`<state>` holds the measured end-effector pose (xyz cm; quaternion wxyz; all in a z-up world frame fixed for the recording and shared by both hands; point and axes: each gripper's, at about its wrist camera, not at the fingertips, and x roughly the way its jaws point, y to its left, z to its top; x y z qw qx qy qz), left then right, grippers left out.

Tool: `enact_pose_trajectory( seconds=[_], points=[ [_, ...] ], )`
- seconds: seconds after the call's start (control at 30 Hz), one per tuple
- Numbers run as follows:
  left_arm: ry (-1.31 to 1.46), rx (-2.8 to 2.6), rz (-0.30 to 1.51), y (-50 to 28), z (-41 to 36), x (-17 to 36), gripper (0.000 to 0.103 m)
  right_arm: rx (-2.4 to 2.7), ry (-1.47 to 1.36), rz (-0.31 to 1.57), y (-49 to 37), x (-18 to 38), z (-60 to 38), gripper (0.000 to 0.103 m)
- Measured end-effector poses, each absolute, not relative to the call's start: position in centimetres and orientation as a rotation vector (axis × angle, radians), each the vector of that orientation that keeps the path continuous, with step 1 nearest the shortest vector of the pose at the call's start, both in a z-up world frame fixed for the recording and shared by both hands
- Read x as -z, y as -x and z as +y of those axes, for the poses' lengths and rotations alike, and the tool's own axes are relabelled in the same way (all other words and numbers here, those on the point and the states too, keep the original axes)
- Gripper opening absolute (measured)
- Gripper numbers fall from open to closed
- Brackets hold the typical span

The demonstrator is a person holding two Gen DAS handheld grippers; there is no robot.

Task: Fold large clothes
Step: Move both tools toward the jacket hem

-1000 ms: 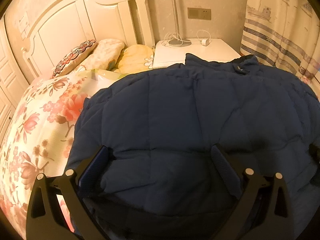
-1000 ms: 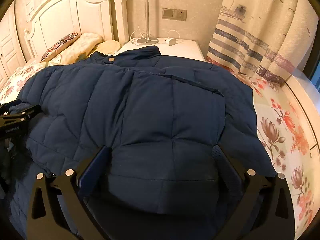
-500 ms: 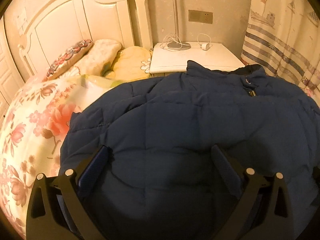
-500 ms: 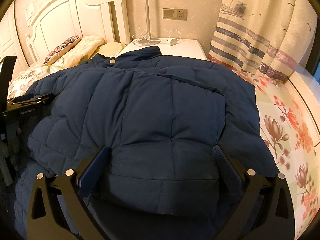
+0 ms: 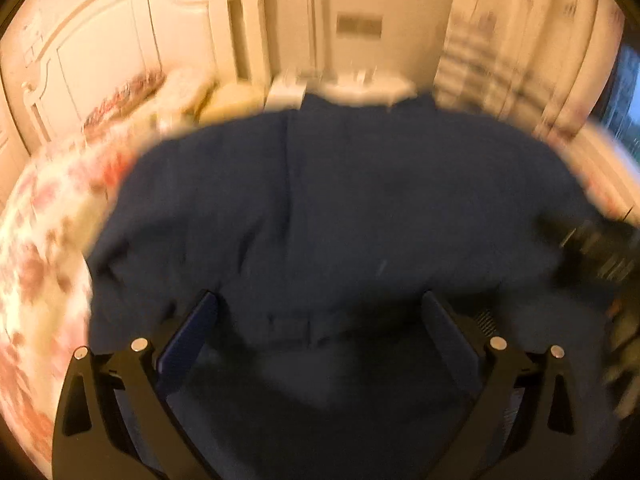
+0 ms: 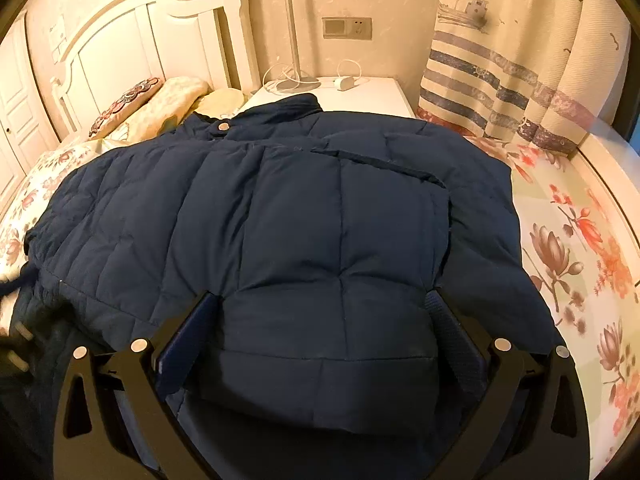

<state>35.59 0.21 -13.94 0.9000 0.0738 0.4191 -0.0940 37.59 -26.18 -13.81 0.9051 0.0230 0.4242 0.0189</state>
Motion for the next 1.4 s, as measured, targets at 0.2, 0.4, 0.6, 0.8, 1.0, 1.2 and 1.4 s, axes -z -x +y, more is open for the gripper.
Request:
enact_pose_trajectory(
  seconds=[0.2,0.4,0.6,0.8,1.0,1.2,1.4],
  points=[
    [-0.169,0.156,0.842,-33.9,1.0,13.4,0.101,-0.019,-0.079,0.871,-36.4,13.1,-26.3,0.098],
    [-0.152,0.138,0.820,-30.9,3.3,13.3,0.101,-0.058,0.024,0.897,-30.5,12.8,-22.9,0.099],
    [-0.161,0.131,0.909,-31.7,3.4,14.4,0.101,-0.060,0.123,0.996,-29.9,14.6,-20.7,0.099],
    [-0.022,0.099,0.827,-30.4,8.3,11.6,0.101,0.032,0.028,0.951,-27.9,11.6,-25.8,0.098],
    [0.061,0.027,0.958,-32.8,13.8,14.6,0.100,0.062,-0.130,0.969,-27.5,14.8,-32.6,0.099],
    [-0.033,-0.001,0.758,-28.9,12.1,11.2,0.099,0.105,-0.088,0.905,-25.9,12.9,-30.1,0.098],
    [-0.171,0.256,0.748,-23.8,6.5,11.1,0.101,-0.154,0.148,0.895,-23.1,12.2,-22.6,0.098]
  ],
)
